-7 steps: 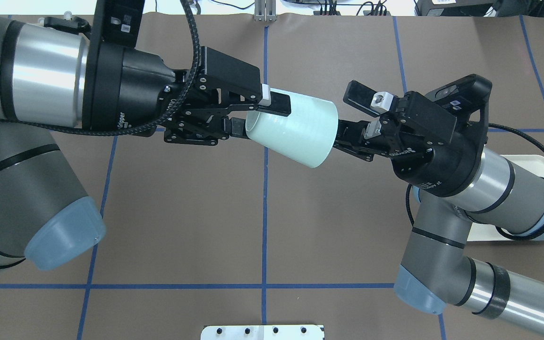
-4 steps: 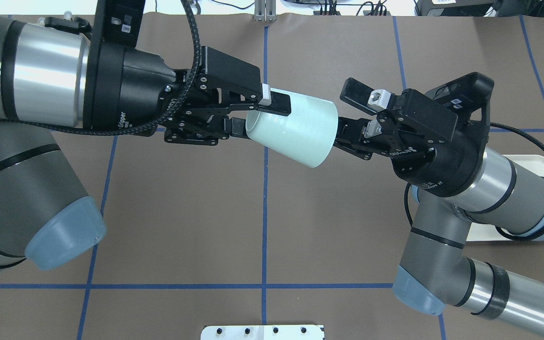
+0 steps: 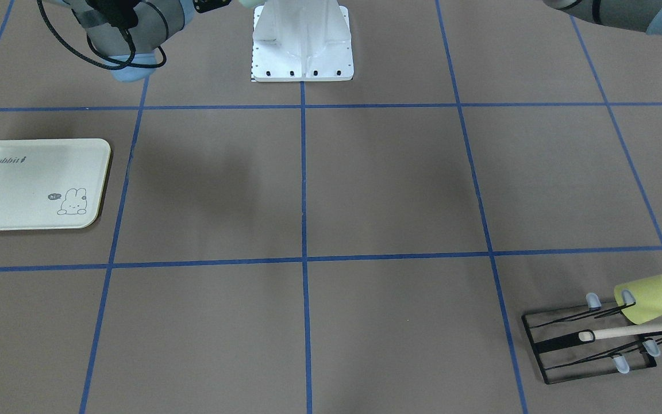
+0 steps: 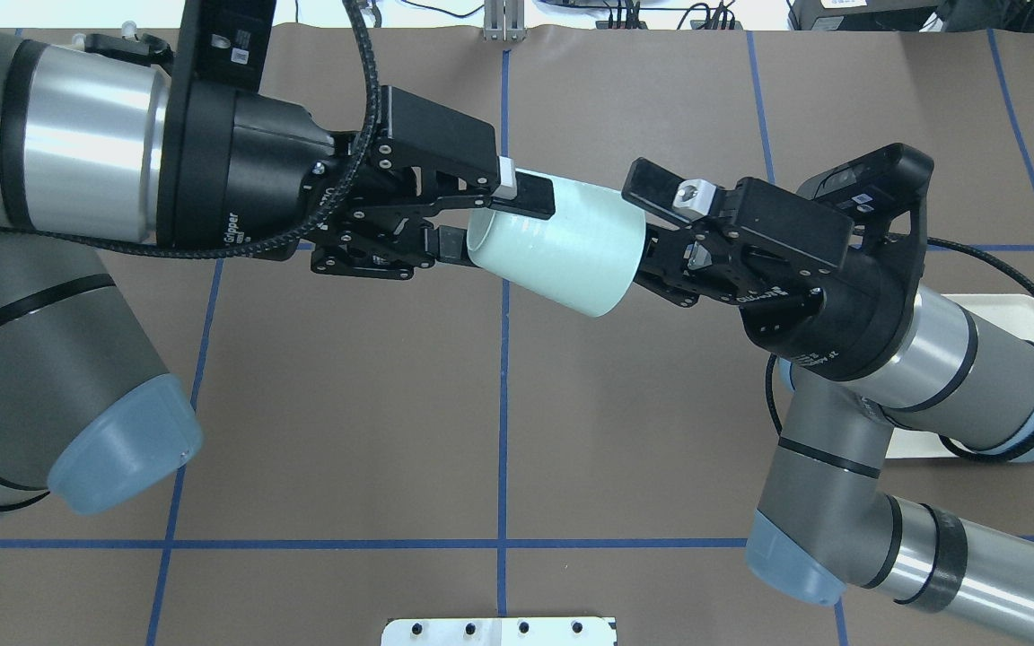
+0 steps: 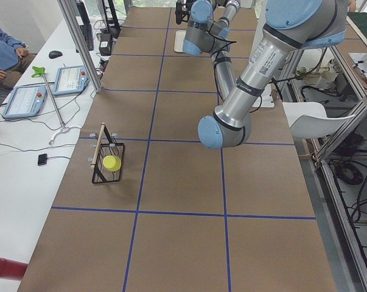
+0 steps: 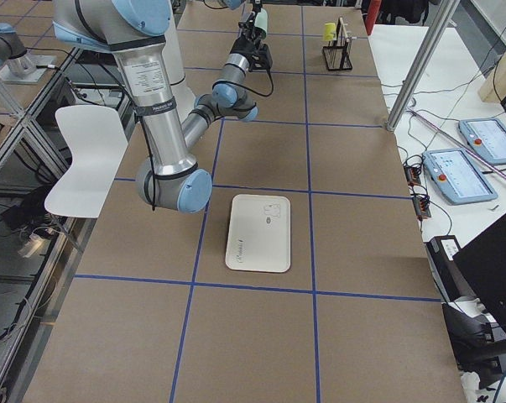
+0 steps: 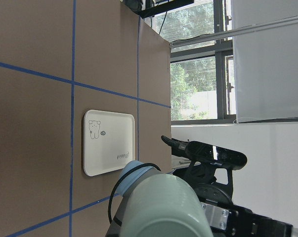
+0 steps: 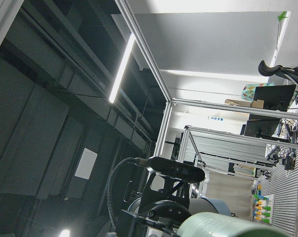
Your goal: Left arm grabs green cup and hands to right arm on tray
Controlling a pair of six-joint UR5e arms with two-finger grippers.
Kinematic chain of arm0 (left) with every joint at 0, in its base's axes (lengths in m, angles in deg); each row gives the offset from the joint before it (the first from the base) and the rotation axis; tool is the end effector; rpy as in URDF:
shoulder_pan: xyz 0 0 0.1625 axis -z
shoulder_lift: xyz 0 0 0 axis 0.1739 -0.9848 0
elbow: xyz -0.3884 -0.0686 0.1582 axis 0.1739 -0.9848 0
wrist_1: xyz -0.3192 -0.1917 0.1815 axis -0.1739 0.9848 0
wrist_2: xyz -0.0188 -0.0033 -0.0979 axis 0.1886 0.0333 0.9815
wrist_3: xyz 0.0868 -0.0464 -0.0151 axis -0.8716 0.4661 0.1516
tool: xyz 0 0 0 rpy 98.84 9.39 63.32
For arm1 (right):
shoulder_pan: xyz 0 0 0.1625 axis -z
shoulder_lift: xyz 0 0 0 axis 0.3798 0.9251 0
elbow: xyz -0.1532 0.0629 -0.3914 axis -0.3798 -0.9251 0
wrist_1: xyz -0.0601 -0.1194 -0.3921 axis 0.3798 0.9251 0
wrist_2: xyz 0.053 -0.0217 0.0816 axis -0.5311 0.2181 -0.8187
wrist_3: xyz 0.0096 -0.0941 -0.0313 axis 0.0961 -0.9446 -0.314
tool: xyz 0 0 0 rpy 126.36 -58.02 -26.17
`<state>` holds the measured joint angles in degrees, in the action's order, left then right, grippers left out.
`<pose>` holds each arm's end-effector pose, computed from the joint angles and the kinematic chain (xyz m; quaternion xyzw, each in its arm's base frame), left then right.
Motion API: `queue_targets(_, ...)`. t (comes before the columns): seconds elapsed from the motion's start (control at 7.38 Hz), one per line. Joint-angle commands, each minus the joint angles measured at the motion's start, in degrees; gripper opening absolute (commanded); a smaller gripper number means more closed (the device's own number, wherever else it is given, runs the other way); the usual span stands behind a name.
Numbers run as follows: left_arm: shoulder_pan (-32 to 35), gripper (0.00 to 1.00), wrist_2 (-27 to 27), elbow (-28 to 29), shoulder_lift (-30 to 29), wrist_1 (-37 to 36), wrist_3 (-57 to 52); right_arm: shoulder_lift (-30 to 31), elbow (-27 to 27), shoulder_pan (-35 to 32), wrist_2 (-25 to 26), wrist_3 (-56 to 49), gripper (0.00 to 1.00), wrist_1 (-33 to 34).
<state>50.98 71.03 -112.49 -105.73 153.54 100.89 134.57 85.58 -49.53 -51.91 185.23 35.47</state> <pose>0.2944 -0.3595 0.0174 0.0342 0.8128 -0.0302 0.5808 -0.3152 -0.3215 0.1701 0.1641 -0.9522 0.1186 0.2289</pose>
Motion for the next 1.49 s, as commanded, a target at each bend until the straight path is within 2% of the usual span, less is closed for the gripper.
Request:
queue_targets(0.0,0.2,1.00,0.1,0.0,-0.6,-0.1,-0.6,0.1,0.4,1.0,0.5,0.3,0.00,0.4)
queue_targets(0.54,3.1,1.00,0.3,0.0,-0.4,-0.2,-0.7,2.3,0.4,0.6,0.9,3.3,0.00,0.7)
queue_targets(0.68,3.1,1.00,0.3,0.0,-0.2,-0.3,-0.7,3.7,0.5,-0.5,0.9,3.3,0.00,3.5)
queue_targets(0.81,3.2,1.00,0.3,0.1,0.1,-0.3,-0.7,4.1,2.0,-1.9,0.7,3.2,0.00,10.5)
queue_targets(1.08,3.2,1.00,0.3,0.6,1.5,-0.3,-0.9,4.2,7.2,-4.2,-0.2,3.0,0.00,28.9)
queue_targets(1.22,3.2,1.00,0.4,0.7,3.1,-0.3,-2.4,4.2,7.8,-6.6,-3.4,3.0,0.00,35.7)
queue_targets(1.36,3.2,1.00,0.4,0.7,5.1,-0.3,-4.0,4.8,7.9,-10.5,-9.2,2.9,0.00,42.6)
